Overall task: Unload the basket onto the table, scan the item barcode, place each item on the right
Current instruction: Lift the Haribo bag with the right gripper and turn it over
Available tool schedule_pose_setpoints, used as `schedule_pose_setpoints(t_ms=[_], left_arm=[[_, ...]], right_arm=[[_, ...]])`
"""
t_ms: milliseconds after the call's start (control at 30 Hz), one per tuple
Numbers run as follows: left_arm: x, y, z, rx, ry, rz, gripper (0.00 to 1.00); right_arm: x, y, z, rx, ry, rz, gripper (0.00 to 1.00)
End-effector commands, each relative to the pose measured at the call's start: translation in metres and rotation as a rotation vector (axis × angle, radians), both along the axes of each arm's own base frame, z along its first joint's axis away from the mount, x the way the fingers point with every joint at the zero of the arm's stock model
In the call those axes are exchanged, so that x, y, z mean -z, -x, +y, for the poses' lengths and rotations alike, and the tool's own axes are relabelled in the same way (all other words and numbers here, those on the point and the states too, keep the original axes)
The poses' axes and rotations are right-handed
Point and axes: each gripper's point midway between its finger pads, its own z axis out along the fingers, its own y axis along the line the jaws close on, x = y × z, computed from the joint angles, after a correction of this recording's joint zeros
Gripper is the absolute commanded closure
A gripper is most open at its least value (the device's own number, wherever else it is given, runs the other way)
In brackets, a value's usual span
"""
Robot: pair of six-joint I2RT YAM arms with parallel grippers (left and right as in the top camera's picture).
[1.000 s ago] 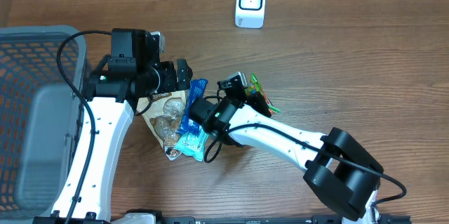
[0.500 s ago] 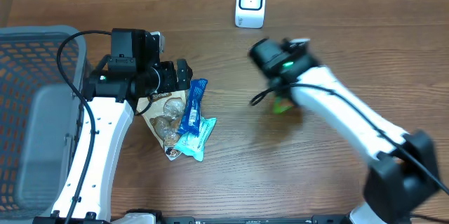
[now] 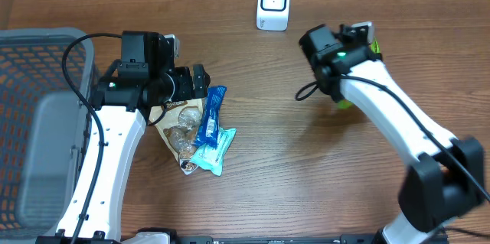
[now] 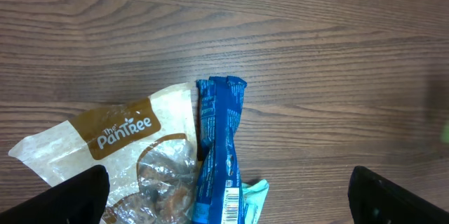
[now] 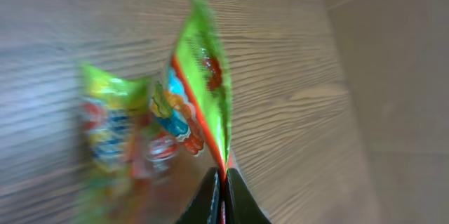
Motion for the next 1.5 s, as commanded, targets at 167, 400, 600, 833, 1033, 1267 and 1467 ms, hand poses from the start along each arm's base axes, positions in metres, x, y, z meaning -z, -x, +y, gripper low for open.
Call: schedule_pose_setpoints(t_ms=[167,400,600,833,1033,1267,1467], left_arm=[[0.004,-0.001,0.001,-0.01,-0.006,0.01,0.0],[0.004,-0.001,0.001,-0.01,-0.006,0.01,0.0],[0.004,-0.001,0.001,-0.01,-0.006,0.01,0.0],[0.004,-0.001,0.001,-0.01,-0.006,0.01,0.0],[0.004,-0.001,0.001,-0.01,-0.006,0.01,0.0],[0.004,-0.001,0.001,-0.01,-0.006,0.01,0.0],[0.004,-0.001,0.001,-0.01,-0.006,0.01,0.0]], right_arm=[[0.011,-0.014,0.002,-0.032,0.226,0.029,0.96],[0.025,-0.009,0.058,-0.154,0.133,0.029,0.93],[0.077,0.009,0.077,-0.323,-0.142,0.385,0.0],[0.105,0.022,0.06,-0.368,-0.387,0.579,0.06],[0.123,0.031,0.058,-0.408,-0.459,0.636,0.13],[0.149,0.036,0.052,-0.43,-0.433,0.635,0.17],[0.166,0.035,0.034,-0.399,-0.392,0.601,0.2]])
